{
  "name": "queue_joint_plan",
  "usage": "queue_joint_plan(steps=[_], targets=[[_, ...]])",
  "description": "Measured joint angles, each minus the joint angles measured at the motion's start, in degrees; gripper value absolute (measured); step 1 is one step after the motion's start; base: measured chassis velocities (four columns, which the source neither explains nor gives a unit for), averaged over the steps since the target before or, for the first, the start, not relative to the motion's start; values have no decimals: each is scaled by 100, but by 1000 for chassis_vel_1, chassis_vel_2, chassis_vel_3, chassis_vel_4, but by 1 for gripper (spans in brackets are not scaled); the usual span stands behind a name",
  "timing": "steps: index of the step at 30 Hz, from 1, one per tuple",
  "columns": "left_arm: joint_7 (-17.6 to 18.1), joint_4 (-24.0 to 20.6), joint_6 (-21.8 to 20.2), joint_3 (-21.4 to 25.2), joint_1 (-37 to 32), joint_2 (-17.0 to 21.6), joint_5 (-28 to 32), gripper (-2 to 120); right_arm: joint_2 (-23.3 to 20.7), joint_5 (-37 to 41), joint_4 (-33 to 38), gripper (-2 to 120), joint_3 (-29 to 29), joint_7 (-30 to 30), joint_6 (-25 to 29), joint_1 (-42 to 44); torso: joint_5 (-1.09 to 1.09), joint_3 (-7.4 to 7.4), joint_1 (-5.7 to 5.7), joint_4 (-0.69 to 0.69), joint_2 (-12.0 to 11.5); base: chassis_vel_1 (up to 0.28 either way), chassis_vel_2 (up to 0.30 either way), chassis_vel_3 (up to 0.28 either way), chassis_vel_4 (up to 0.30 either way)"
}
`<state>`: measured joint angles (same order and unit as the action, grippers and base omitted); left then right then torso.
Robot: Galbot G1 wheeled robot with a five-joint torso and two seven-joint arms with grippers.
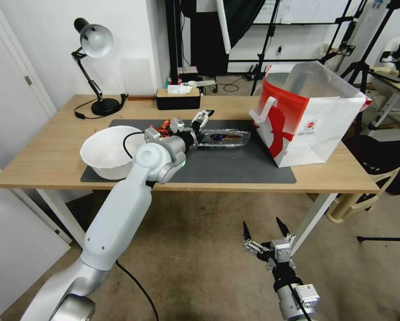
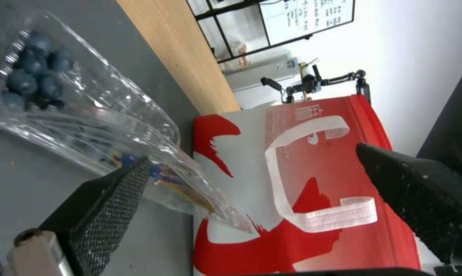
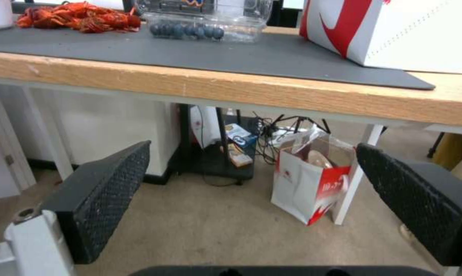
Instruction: Close the takeout container lid, then place the container into the takeout bag.
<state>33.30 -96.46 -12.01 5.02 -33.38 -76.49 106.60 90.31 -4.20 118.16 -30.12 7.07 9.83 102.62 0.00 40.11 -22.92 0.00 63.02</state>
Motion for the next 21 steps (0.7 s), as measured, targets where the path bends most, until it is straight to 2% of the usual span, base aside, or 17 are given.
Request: queue_joint_plan(steps=[5,21], targets=[[10,56,-20,-49,77,-74,-14,100,-1,1,2,100,-7,-1,-1,2,0,0,0,0,0,0,0,0,0],[-129,756,124,-232,473,-342,-490,100,11,12,-6,100,-18,-7,1,-2,-1,0,0,0,0,0,0,0,0]])
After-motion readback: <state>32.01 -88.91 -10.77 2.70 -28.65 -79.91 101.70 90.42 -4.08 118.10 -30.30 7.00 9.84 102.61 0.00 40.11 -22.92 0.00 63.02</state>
